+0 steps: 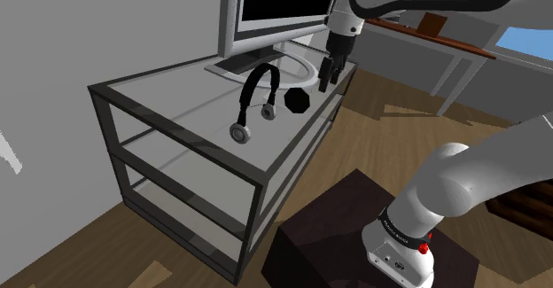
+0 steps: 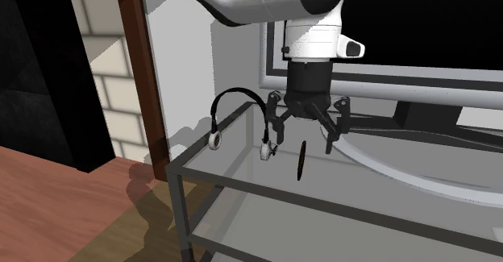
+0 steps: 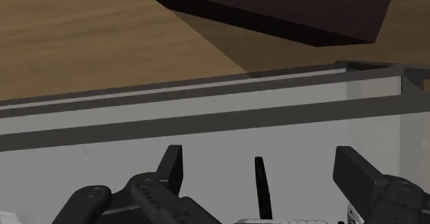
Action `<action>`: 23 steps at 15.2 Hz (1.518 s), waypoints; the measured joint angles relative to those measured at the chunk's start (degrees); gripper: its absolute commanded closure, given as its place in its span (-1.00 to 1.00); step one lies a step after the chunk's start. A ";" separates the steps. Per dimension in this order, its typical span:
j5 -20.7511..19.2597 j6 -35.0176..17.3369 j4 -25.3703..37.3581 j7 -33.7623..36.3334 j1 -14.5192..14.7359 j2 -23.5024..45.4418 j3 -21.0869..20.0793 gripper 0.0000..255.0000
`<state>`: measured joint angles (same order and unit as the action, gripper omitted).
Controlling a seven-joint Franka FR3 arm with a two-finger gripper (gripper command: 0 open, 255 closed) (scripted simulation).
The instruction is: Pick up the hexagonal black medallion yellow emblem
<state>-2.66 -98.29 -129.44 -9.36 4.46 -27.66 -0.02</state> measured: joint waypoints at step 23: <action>0.37 -6.38 1.79 -4.18 1.84 13.64 -0.49 1.00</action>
<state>-2.29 -104.67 -127.65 -13.53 6.30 -14.01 -0.50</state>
